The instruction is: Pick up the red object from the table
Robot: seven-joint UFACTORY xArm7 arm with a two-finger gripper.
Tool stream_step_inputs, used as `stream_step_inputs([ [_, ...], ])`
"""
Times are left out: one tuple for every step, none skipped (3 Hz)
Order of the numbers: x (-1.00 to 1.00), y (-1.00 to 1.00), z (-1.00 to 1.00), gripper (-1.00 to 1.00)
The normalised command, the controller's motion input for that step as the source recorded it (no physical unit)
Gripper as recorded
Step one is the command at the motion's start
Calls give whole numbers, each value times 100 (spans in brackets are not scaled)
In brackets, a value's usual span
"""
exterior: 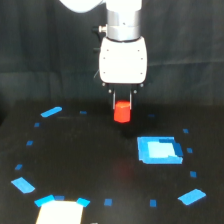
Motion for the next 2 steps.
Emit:
stream_step_inputs([
  [46,80,80,-100],
  [8,-54,100,-90],
])
